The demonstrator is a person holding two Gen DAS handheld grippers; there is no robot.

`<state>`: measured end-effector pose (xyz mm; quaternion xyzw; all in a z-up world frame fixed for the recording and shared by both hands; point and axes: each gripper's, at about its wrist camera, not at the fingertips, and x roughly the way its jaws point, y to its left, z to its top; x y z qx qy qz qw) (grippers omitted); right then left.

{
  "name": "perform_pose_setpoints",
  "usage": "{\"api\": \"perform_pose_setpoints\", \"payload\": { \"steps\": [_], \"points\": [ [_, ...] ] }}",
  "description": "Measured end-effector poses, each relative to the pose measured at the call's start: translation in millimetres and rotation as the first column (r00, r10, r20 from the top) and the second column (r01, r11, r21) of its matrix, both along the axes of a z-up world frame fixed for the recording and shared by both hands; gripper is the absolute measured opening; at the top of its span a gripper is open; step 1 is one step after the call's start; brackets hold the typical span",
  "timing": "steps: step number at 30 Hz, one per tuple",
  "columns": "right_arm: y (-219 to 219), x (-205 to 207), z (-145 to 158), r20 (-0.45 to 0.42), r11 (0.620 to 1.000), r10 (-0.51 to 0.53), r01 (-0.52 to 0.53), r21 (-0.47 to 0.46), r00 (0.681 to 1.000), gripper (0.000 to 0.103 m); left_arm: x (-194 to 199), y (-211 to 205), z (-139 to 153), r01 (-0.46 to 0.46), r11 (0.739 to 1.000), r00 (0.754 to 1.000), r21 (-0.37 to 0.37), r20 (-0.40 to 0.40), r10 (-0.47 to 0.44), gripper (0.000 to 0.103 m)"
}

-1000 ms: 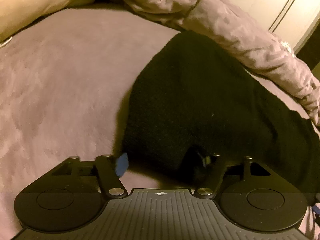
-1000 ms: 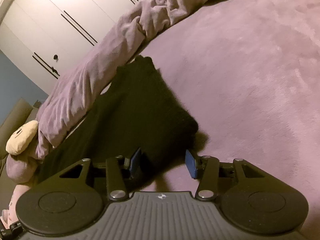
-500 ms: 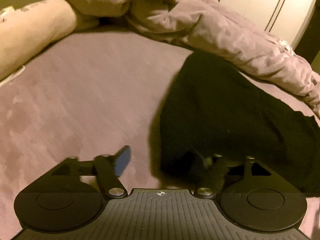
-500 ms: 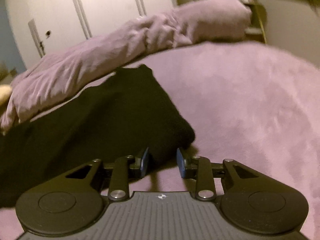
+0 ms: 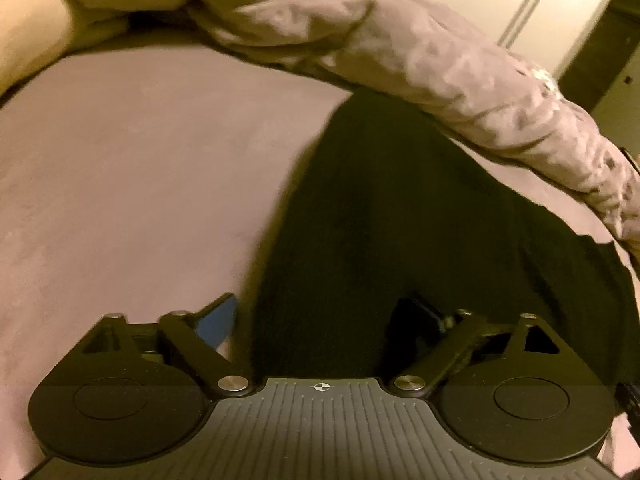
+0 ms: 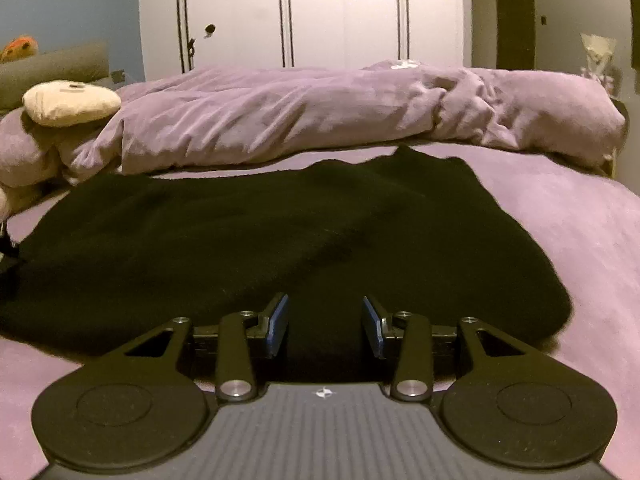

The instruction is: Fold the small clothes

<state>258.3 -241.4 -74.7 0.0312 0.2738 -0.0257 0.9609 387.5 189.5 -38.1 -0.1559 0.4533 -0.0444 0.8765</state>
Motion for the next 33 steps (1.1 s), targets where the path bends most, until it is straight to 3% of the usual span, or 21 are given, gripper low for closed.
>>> {"api": "perform_pose_setpoints", "payload": {
  "steps": [6, 9, 11, 13, 15, 16, 17, 21, 23, 28, 30, 33],
  "points": [
    [48, 24, -4, 0.042, 0.987, 0.147, -0.144, -0.074, 0.988, 0.040, 15, -18, -9, 0.072, 0.997, 0.997, -0.035, -0.001, -0.072, 0.066],
    [65, 30, -11, 0.031, 0.976, 0.198, -0.194, -0.102, 0.980, 0.043, 19, -23, -11, 0.113, 0.994, 0.994, 0.001, 0.005, -0.113, 0.071],
    [64, 32, -16, 0.018, 0.979, 0.179, -0.176, -0.107, 0.984, 0.045, 23, -22, -14, 0.122, 0.993, 0.993, -0.008, 0.004, -0.122, 0.088],
    [58, 27, -16, 0.029, 0.984, 0.166, -0.164, -0.070, 0.986, 0.046, 29, -20, -17, 0.122, 0.991, 0.992, -0.055, -0.002, -0.122, 0.090],
    [52, 23, -15, 0.028, 0.988, 0.151, -0.150, -0.046, 0.988, 0.049, 35, -23, -19, 0.124, 0.991, 0.992, -0.051, 0.000, -0.124, 0.089],
    [51, 20, -15, 0.027, 0.989, 0.147, -0.146, -0.038, 0.989, 0.052, 37, -26, -19, 0.124, 0.992, 0.992, -0.037, 0.003, -0.123, 0.085],
    [50, 16, -15, 0.029, 0.989, 0.146, -0.145, -0.035, 0.989, 0.054, 38, -30, -18, 0.126, 0.992, 0.992, -0.030, 0.010, -0.126, 0.073],
    [51, 10, -11, 0.050, 0.986, 0.160, -0.157, -0.056, 0.986, 0.053, 35, -33, -11, 0.129, 0.991, 0.991, -0.033, 0.030, -0.128, 0.041],
    [54, 17, -9, 0.051, 0.986, 0.159, -0.156, -0.065, 0.986, 0.048, 30, -34, -4, 0.124, 0.992, 0.991, -0.032, 0.049, -0.123, 0.032],
    [75, 38, -7, 0.049, 0.968, 0.243, -0.240, -0.073, 0.969, 0.027, 19, -45, 14, 0.125, 0.992, 0.988, 0.013, 0.089, -0.125, 0.030],
    [81, 47, -12, 0.033, 0.961, 0.264, -0.260, -0.098, 0.964, 0.025, 20, -52, 16, 0.126, 0.991, 0.988, 0.054, 0.084, -0.131, 0.031],
    [73, 56, -25, 0.010, 0.964, 0.227, -0.224, -0.145, 0.974, 0.025, 23, -61, 12, 0.137, 0.980, 0.988, 0.142, 0.051, -0.145, 0.040]
  ]
}}
